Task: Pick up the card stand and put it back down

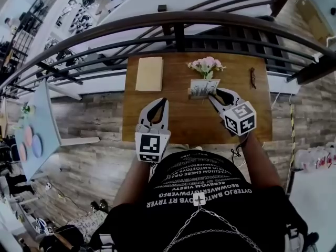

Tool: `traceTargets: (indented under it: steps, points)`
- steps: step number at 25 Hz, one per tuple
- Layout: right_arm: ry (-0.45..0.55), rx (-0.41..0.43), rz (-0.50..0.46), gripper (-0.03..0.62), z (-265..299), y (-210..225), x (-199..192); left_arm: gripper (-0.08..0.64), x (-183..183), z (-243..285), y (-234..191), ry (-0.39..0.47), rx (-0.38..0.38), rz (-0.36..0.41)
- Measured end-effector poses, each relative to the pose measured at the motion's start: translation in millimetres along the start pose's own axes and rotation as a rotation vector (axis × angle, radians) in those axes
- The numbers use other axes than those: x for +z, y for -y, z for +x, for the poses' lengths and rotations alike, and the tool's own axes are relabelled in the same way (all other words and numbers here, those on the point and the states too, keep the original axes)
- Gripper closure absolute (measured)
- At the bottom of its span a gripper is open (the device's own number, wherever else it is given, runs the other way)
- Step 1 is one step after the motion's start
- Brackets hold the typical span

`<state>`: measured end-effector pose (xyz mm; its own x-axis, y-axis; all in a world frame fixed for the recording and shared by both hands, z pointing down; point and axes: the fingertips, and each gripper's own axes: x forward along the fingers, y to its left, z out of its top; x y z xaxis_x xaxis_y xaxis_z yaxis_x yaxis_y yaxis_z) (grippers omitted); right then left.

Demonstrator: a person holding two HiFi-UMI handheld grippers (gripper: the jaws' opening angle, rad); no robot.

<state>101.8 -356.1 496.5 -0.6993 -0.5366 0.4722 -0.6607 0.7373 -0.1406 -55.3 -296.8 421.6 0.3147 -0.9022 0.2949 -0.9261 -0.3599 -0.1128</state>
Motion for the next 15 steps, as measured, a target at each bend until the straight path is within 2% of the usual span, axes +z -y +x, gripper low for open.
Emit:
traceTargets:
  steps: [7,15]
  points:
    - [0.022,-0.003,-0.015,0.474,-25,-4,23,0.532,4,-3,17,0.02,-0.009,0.013]
    - [0.055,-0.003,-0.019,0.474,-40,-11,57,0.532,11,-14,15,0.032,0.0,0.014]
